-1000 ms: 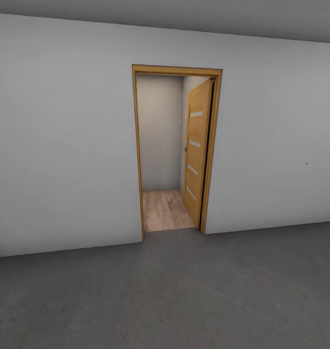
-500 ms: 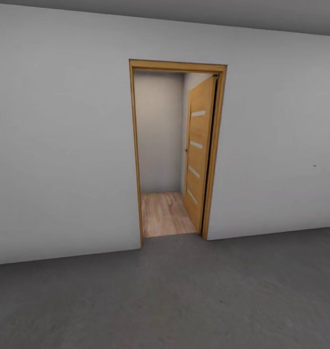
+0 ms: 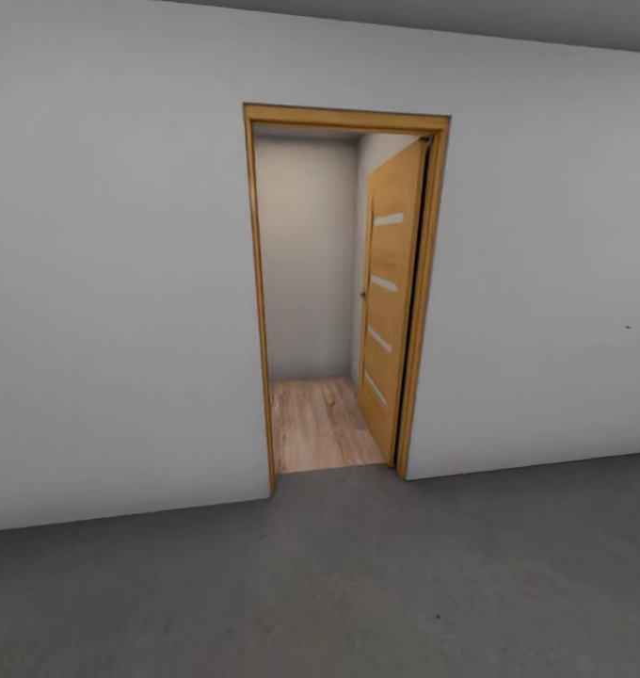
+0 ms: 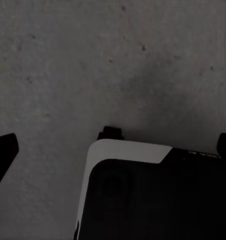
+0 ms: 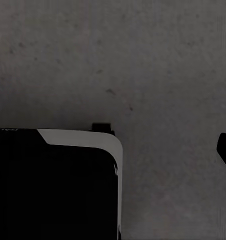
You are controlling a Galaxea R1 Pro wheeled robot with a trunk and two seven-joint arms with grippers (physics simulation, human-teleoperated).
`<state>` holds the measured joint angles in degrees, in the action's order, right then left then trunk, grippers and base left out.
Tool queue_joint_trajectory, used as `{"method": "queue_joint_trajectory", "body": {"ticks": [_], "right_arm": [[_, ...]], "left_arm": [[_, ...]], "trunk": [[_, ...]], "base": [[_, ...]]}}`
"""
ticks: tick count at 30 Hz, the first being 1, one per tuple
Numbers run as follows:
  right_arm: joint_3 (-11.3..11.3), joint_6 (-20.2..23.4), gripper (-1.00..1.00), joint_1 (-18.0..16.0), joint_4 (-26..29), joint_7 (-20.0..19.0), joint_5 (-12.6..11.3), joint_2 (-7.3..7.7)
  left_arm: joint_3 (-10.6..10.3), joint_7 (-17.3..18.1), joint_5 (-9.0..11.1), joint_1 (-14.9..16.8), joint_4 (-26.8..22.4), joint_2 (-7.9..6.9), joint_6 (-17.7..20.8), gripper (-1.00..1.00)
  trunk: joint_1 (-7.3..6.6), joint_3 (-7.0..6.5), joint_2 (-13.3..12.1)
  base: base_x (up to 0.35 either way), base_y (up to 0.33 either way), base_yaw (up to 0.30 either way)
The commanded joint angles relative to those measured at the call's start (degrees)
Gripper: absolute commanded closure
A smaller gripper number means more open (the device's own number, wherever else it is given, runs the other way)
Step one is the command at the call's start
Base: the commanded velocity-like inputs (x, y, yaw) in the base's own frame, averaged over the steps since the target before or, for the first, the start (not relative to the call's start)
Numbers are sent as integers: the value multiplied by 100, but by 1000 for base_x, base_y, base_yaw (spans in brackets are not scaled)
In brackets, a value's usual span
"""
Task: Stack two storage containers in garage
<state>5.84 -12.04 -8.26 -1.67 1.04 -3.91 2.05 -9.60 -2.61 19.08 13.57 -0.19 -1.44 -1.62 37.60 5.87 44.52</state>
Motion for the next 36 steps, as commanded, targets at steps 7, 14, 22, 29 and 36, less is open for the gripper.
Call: {"method": "queue_joint_trajectory", "body": {"ticks": [7, 14, 22, 29, 36], "right_arm": [[48, -29, -100, -9, -18, 10, -40, -2], [48, -27, -100, -9, -18, 10, -40, -1], [48, -25, -100, -9, -18, 7, -38, 6], [48, -19, -100, -9, -18, 7, -22, 0], [54, -18, -100, -9, -18, 10, -15, 0]], "left_arm": [[-44, -16, 44, 2, 2, 3, -14, -100], [-43, -20, 44, 3, 2, 3, -22, -100], [-42, -19, 44, 4, 2, -7, -24, -100], [-42, -20, 52, 4, 9, -21, -23, -100], [-42, -20, 52, 5, 11, -23, -23, -100]], "trunk": [[4, 9, 6], [4, 9, 6], [4, 9, 6], [4, 9, 6], [4, 9, 6]], "base": [[321, -41, 0], [301, -131, 0], [259, -180, 0], [267, -178, 0], [308, -97, 0]]}}
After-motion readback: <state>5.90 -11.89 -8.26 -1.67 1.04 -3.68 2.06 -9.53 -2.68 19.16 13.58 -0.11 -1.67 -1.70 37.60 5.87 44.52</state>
